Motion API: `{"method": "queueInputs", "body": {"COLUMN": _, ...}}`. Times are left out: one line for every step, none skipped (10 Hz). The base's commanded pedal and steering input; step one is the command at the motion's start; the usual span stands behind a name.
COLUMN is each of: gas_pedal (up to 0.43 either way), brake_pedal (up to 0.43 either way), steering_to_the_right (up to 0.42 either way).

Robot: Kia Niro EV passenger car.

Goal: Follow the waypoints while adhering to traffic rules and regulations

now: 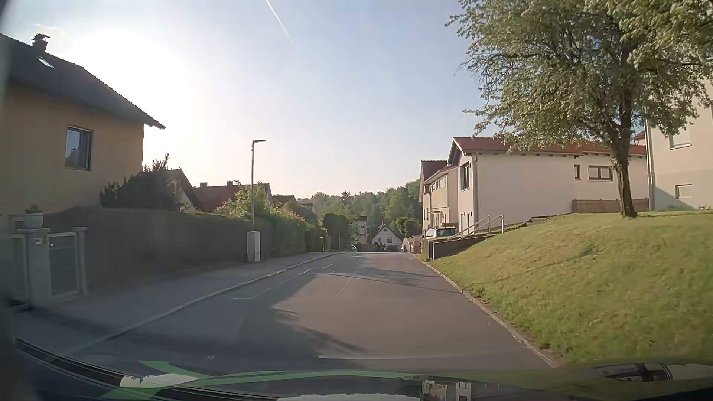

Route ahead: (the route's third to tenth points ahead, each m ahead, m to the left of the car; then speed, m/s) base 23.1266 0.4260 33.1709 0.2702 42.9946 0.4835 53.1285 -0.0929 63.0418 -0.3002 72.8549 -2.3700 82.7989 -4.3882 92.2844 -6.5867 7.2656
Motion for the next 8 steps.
{"method": "queueInputs", "body": {"gas_pedal": 0.0, "brake_pedal": 0.0, "steering_to_the_right": 0.0}}
{"method": "queueInputs", "body": {"gas_pedal": 0.0, "brake_pedal": 0.0, "steering_to_the_right": 0.0}}
{"method": "queueInputs", "body": {"gas_pedal": 0.0, "brake_pedal": 0.0, "steering_to_the_right": -0.001}}
{"method": "queueInputs", "body": {"gas_pedal": 0.0, "brake_pedal": 0.0, "steering_to_the_right": -0.002}}
{"method": "queueInputs", "body": {"gas_pedal": 0.0, "brake_pedal": 0.0, "steering_to_the_right": -0.003}}
{"method": "queueInputs", "body": {"gas_pedal": 0.0, "brake_pedal": 0.0, "steering_to_the_right": -0.004}}
{"method": "queueInputs", "body": {"gas_pedal": 0.0, "brake_pedal": 0.0, "steering_to_the_right": -0.004}}
{"method": "queueInputs", "body": {"gas_pedal": 0.0, "brake_pedal": 0.0, "steering_to_the_right": -0.003}}
